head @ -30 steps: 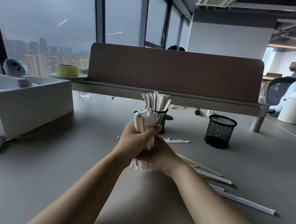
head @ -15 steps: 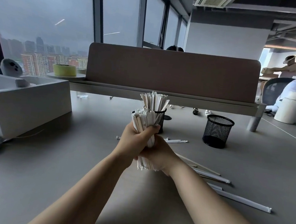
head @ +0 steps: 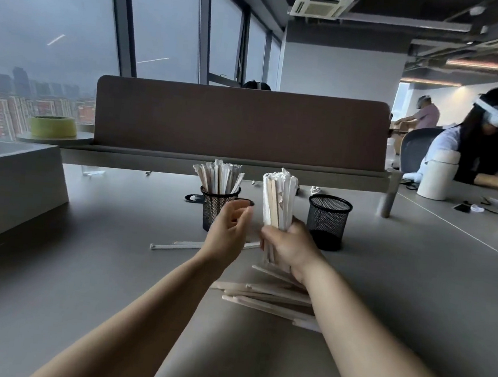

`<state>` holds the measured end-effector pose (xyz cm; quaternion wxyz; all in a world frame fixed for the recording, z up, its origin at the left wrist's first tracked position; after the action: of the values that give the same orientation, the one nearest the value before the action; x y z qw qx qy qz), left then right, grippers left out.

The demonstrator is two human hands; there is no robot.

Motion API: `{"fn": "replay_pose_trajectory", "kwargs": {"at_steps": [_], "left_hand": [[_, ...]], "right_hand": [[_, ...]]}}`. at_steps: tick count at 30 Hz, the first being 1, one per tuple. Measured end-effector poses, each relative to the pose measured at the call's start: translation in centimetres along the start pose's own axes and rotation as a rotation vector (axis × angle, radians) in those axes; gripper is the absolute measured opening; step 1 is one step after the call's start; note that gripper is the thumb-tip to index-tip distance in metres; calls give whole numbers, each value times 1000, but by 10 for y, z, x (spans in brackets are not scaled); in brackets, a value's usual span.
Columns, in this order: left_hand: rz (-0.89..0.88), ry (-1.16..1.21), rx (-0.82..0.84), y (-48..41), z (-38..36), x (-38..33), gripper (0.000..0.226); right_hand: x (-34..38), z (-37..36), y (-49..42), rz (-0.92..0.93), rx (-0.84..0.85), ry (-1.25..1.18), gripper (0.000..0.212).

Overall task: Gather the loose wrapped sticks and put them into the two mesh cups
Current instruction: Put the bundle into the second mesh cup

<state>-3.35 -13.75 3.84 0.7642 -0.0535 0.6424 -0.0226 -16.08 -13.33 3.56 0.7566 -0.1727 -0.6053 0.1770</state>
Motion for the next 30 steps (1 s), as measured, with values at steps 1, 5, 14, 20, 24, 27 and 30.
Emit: {"fn": "replay_pose_trajectory", "kwargs": {"at_steps": [1,5,14,20,24,27,30], "left_hand": [[16,-32,-3,-9,-11,5,28],[-42,-255,74,-35,-65,6,46],[-96,-611,208,-72,-133,-1,68],[-101,-442,176,-76,-135,3,54],[-84,-306,57,-62,-121,14,40],[-84,-231,-39,-57,-102,12,43],[-211,-244,-60,-46,-87,-1,40]], "right_hand": [[-4,10,-3,-13,-24,18,1],[-12,41,-12,-37,-77,26,1],[-48,89,-17,-148,-274,-28,16],[-44,96,-19,-100,-270,20,42],[-16,104,-29,10,-285,43,12],[9,101,-35,84,-284,-11,8],[22,99,-38,122,-316,-128,11]]}}
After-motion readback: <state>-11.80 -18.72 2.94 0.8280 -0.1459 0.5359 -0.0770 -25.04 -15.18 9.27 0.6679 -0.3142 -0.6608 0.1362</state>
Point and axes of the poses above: each hand's wrist, its own y-axis away from the middle knuckle, its own z-axis out of the back of the hand, x = y × z, the point moved 8 cm from there along -y, towards the middle knuckle, and after that the axes turned 15 degrees about z, right-handed, at the moved point
